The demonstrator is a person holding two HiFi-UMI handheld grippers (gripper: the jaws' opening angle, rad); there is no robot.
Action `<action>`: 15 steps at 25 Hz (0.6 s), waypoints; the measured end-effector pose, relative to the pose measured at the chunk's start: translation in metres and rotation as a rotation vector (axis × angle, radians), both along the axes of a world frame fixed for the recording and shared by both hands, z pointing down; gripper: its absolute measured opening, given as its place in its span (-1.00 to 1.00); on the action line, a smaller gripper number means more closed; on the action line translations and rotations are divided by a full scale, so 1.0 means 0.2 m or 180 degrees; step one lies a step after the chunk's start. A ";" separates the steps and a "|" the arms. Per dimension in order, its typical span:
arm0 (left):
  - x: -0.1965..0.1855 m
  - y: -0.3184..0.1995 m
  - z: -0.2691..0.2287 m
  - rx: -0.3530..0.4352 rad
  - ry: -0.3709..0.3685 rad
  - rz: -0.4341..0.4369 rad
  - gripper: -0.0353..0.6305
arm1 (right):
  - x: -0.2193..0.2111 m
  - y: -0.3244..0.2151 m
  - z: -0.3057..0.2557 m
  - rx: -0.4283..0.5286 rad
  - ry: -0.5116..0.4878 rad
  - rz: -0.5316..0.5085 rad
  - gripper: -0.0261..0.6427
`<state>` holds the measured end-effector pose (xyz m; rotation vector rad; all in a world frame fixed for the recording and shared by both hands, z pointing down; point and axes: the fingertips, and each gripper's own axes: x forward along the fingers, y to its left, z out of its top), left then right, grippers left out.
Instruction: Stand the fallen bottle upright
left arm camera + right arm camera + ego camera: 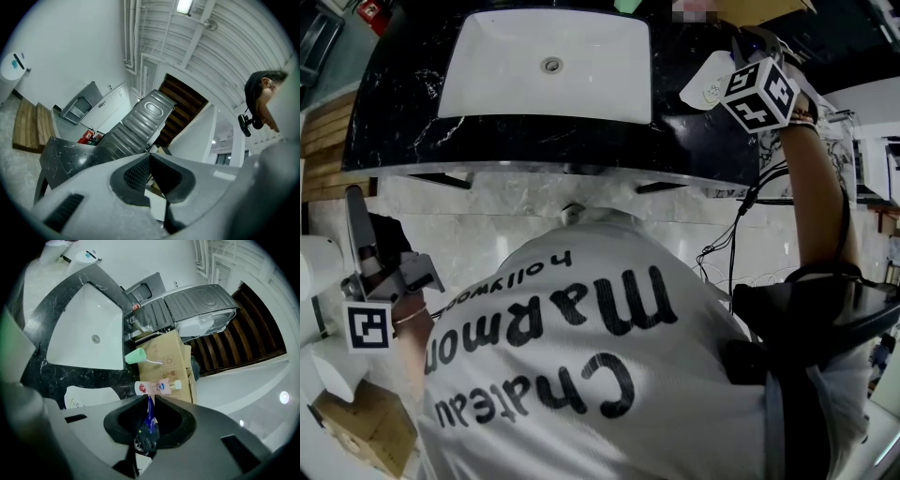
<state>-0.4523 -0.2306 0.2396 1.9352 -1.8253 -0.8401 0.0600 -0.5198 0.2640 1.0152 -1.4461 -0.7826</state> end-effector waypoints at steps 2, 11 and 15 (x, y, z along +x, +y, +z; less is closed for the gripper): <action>-0.01 0.00 0.00 0.0001 -0.0003 -0.0009 -0.85 | 0.01 0.00 0.01 0.0013 -0.0037 0.0039 -0.78; -0.01 0.00 0.01 -0.0010 0.0032 -0.0019 -0.85 | 0.00 0.02 0.00 0.0090 -0.0108 0.0090 -0.78; -0.02 0.01 0.01 -0.0002 0.0022 -0.0035 -0.85 | -0.02 0.04 0.01 0.0128 -0.0085 0.0061 -0.78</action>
